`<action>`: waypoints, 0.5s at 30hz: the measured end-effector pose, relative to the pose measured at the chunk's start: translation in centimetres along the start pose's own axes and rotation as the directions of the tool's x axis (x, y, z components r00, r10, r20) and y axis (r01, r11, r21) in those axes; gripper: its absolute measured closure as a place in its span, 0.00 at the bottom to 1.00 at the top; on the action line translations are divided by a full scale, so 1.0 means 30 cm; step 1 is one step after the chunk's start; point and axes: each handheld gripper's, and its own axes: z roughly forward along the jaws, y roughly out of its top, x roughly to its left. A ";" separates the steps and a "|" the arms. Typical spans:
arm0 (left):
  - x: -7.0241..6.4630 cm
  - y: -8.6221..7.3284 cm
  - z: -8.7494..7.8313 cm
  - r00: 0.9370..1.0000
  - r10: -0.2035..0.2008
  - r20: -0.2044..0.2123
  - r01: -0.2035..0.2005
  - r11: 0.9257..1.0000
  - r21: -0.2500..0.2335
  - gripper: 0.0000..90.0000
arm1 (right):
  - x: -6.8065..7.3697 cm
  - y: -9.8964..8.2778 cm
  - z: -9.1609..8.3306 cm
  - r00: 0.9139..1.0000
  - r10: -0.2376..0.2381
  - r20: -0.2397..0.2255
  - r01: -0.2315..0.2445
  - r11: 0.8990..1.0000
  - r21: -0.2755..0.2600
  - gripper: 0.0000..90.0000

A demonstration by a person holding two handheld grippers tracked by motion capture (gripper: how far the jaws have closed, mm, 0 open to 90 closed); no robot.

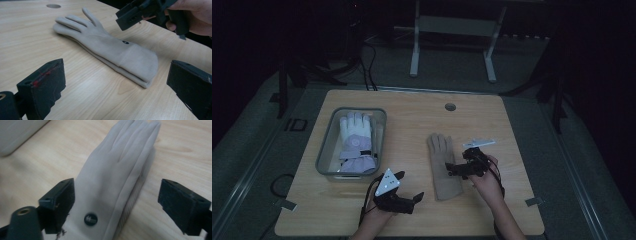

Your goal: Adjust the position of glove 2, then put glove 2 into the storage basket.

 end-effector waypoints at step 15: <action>-0.060 0.047 0.087 0.999 -0.012 0.042 0.009 0.998 0.066 0.03 | -0.073 -0.004 -0.049 0.996 0.004 -0.084 -0.007 1.000 -0.028 0.19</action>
